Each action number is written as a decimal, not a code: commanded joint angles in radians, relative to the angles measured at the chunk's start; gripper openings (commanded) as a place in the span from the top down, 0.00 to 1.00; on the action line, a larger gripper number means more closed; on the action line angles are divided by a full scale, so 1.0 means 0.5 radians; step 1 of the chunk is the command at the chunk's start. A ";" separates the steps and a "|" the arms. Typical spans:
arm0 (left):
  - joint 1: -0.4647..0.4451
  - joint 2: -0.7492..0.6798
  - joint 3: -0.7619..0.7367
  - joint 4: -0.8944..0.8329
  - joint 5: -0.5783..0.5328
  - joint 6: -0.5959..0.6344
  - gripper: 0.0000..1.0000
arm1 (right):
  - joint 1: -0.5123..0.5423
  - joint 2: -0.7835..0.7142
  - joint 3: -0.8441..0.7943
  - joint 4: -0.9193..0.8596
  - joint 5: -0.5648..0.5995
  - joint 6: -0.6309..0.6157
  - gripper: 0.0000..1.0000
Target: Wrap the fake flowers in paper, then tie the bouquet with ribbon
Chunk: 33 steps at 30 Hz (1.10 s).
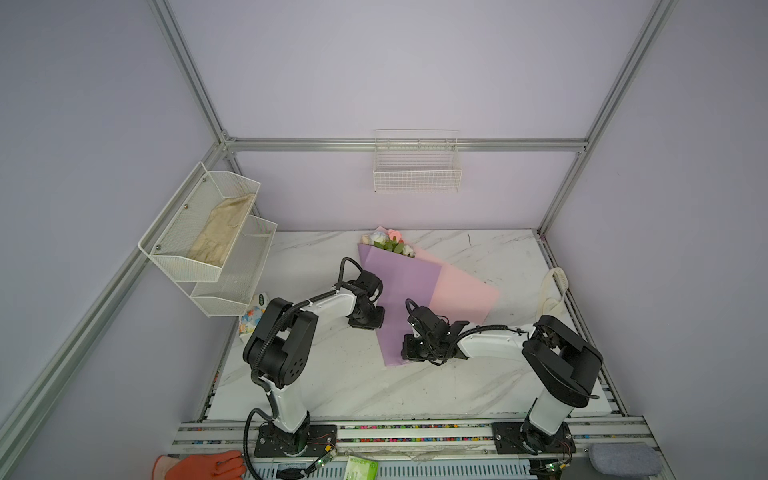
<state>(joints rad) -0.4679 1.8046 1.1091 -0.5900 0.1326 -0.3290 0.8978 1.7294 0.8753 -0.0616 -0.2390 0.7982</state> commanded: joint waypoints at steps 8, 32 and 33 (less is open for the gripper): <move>-0.214 -0.085 -0.273 -0.007 0.023 -0.069 1.00 | -0.007 0.069 -0.047 -0.237 0.146 -0.007 1.00; -0.534 -0.519 -0.565 0.005 0.125 -0.436 1.00 | -0.004 0.025 -0.006 -0.207 0.104 -0.042 1.00; -0.528 -0.523 -0.530 0.038 0.110 -0.443 0.99 | -0.007 0.026 0.008 -0.208 0.104 -0.037 1.00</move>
<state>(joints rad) -0.7338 1.5799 0.8505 -0.5484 0.1692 -0.5152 0.8978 1.7279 0.8772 -0.0650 -0.2382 0.7921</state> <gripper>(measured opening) 0.047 0.048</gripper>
